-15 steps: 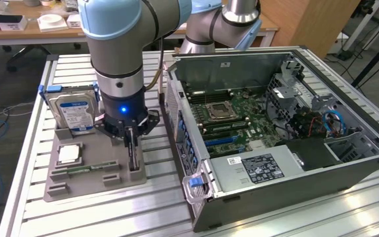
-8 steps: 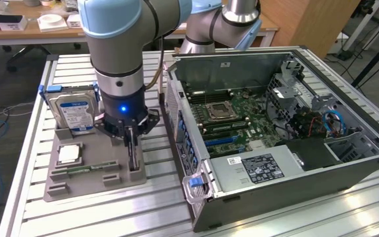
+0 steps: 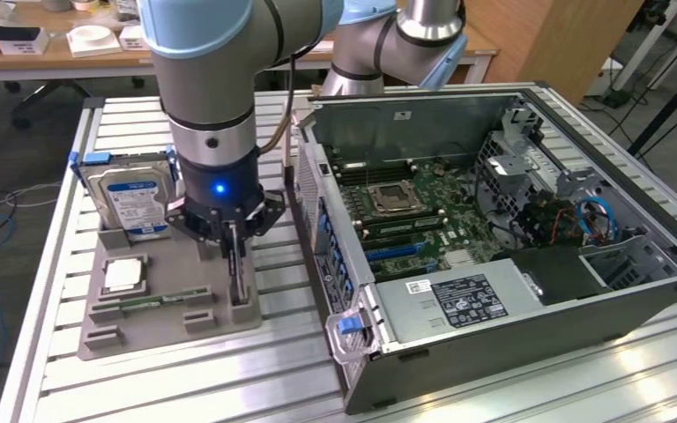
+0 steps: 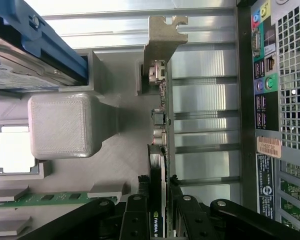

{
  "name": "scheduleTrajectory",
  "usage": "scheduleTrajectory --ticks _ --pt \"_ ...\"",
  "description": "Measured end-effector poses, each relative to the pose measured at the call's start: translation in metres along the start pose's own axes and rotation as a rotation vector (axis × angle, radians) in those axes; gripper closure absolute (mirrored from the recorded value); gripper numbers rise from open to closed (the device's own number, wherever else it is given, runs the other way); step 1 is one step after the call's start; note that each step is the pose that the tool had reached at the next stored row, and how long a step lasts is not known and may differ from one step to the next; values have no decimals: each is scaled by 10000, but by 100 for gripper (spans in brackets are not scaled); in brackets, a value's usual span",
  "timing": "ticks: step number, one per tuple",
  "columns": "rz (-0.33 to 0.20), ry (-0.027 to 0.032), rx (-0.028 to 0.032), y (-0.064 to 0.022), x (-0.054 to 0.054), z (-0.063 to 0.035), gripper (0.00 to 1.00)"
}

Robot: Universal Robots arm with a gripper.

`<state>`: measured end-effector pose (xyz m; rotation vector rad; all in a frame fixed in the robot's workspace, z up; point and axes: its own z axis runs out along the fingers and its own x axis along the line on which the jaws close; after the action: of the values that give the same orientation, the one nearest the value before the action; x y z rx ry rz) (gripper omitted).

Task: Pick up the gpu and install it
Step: 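Pick up the gpu and move the gpu toward the slot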

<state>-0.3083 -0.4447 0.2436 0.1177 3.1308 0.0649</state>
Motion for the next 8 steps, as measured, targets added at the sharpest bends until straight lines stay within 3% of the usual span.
scheduleTrajectory --ticks 8 --pt "1 1 0 3 0 -61 74"
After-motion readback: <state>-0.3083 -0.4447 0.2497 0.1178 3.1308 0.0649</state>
